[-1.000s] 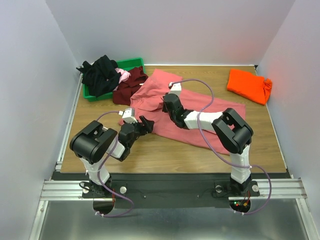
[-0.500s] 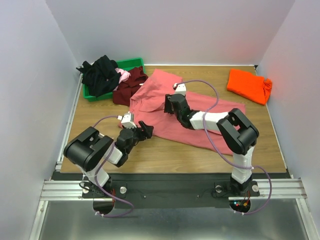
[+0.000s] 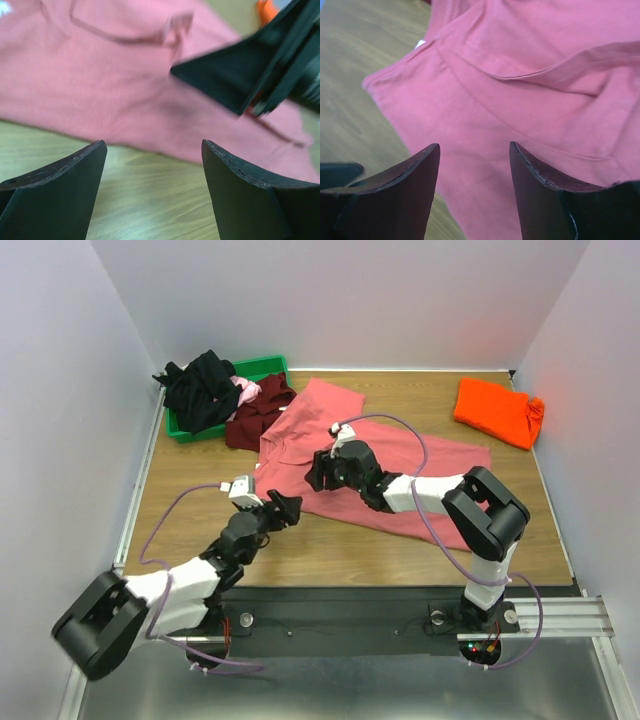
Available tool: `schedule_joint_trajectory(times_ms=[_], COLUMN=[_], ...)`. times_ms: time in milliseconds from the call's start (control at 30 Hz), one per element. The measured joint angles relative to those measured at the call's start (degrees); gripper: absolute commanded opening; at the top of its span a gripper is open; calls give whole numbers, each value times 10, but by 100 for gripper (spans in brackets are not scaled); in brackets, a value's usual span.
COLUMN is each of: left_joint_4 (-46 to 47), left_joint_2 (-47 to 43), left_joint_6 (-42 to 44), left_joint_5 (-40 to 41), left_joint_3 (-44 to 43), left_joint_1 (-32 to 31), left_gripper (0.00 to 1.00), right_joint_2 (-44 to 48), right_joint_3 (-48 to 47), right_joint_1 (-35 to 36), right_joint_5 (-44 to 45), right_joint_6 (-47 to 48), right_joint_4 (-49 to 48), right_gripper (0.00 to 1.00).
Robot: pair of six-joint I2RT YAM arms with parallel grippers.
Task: Fold and stack the t-shirts
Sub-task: Fold the tshirt
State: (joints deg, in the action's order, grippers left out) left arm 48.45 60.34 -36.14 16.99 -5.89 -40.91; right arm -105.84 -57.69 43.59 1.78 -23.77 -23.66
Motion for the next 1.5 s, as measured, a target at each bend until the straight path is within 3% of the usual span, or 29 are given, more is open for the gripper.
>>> schedule_joint_trajectory(times_ms=[100, 233, 600, 1033, 1233, 1500], left_joint_4=[-48, -91, -29, 210, 242, 215], left_joint_2=[-85, -106, 76, 275, 298, 271], left_joint_6=[2, 15, 34, 35, 27, 26], left_joint_5=[46, 112, 127, 68, 66, 58], left_joint_3=[-6, -35, -83, -85, -87, -53], left_joint_1=[0, 1, 48, 101, 105, 103], left_gripper=[94, 96, 98, 98, 98, 98], right_joint_2=[-7, -37, -128, -198, -209, -214], right_joint_3=[-14, -55, -129, -185, -200, -207], right_joint_1=[0, 0, 0, -2, -10, -30], right_joint_5=[-36, -71, -162, -162, -149, -133], right_joint_6=[0, 0, -16, -20, -20, -31], right_joint_4=[0, -5, -28, -28, -27, -35], right_gripper=[64, 64, 65, 66, 66, 65])
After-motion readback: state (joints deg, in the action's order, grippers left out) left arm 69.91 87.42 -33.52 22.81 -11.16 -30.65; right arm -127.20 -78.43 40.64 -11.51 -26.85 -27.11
